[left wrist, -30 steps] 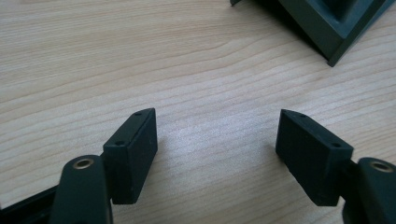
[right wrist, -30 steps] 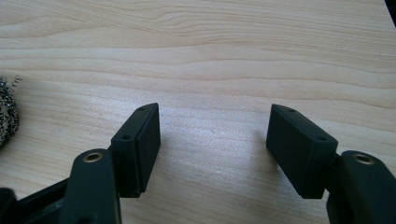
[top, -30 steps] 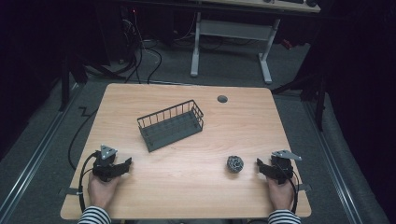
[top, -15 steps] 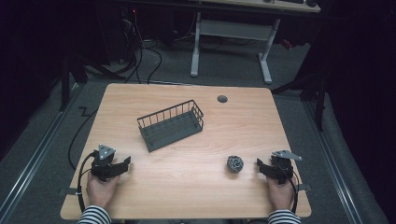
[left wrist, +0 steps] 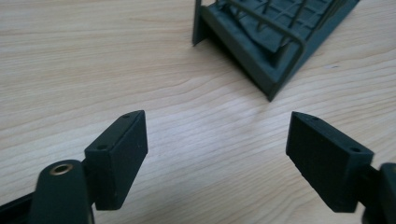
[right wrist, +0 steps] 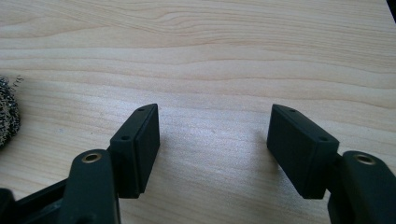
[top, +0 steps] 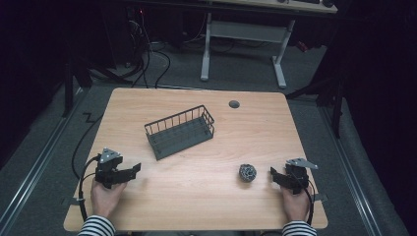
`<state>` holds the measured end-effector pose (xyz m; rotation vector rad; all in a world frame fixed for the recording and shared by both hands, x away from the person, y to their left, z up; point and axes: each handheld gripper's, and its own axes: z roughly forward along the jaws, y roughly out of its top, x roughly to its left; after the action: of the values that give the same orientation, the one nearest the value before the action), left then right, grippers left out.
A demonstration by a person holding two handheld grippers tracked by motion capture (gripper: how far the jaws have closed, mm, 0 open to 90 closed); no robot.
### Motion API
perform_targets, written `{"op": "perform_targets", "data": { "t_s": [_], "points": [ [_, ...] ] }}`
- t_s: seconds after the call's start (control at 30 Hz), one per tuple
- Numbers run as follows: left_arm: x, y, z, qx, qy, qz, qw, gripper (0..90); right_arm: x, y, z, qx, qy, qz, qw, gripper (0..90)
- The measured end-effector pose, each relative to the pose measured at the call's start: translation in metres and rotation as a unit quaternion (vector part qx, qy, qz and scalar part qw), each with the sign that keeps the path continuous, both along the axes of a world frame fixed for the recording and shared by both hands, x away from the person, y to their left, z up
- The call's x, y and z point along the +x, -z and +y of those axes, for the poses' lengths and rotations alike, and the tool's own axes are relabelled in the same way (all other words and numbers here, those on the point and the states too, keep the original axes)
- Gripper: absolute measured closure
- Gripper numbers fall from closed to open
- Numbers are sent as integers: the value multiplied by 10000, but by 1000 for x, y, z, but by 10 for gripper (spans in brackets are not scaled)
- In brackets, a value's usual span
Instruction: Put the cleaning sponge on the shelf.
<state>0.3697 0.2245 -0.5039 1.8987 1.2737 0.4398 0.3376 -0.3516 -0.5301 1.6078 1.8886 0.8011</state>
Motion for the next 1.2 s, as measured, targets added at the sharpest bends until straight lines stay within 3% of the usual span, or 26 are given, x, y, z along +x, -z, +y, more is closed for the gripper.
{"op": "perform_targets", "data": {
  "t_s": [0.23,0.67,0.9,1.1,1.2],
  "points": [
    [0,-16,-10,-150,226,-28,9996,181,0,0,0,0,-9,2,10000,342],
    [7,-46,-41,-190,515,-21,9985,156,0,0,1,-10,-28,24,10000,328],
    [19,-56,-51,-239,455,-14,9987,157,0,0,1,5,-37,17,10000,324],
    [29,-60,-61,-152,435,8,9989,157,0,0,1,-6,-38,28,10000,322],
    [35,-63,-64,-261,393,6,9989,154,0,0,1,-4,-39,26,10000,321]
  ]
}}
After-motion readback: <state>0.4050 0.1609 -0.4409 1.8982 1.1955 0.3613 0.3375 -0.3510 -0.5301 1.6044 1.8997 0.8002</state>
